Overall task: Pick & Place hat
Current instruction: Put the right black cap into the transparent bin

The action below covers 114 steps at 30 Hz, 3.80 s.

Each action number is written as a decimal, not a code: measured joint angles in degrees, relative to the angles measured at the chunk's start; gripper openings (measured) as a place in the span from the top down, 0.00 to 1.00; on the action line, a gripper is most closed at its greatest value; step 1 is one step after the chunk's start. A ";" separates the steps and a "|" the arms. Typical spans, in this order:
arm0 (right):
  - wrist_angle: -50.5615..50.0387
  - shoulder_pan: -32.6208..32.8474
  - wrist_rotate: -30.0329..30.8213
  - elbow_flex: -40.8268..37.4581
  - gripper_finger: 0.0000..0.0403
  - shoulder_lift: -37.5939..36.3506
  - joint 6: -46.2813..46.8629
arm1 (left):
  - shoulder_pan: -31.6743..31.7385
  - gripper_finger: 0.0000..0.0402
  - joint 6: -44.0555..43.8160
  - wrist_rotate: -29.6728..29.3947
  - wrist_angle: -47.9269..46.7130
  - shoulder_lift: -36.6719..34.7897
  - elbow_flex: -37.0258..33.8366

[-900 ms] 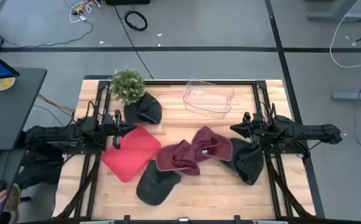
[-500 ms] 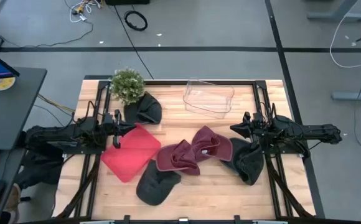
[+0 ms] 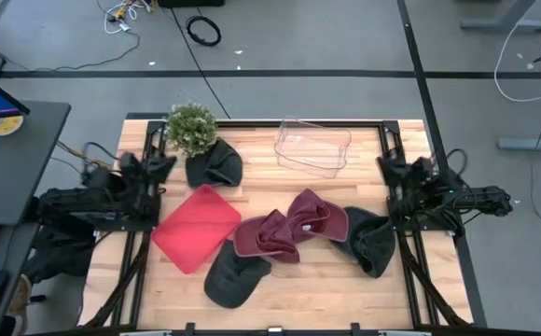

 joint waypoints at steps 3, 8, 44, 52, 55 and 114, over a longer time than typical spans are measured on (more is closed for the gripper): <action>-2.32 0.00 0.67 5.20 0.95 0.32 -2.79 | 0.00 0.99 3.94 -0.98 -4.81 2.74 7.06; -14.66 0.00 0.69 18.18 0.95 5.34 -7.10 | 0.00 0.99 10.29 -2.46 -9.74 10.44 19.16; -99.87 -0.02 7.12 82.74 0.95 50.21 23.68 | 0.00 0.99 9.02 -8.97 -29.05 25.74 49.76; -108.35 0.00 0.65 84.67 0.95 53.84 23.84 | 0.00 0.99 7.42 -9.02 -33.68 25.78 49.76; -109.20 -0.02 -1.24 84.67 0.94 54.76 24.55 | -0.01 0.99 6.63 -7.92 -33.90 25.73 49.76; -102.74 -7.63 -25.06 40.12 0.27 77.11 22.56 | -0.02 0.99 4.91 -2.58 -47.25 25.75 49.76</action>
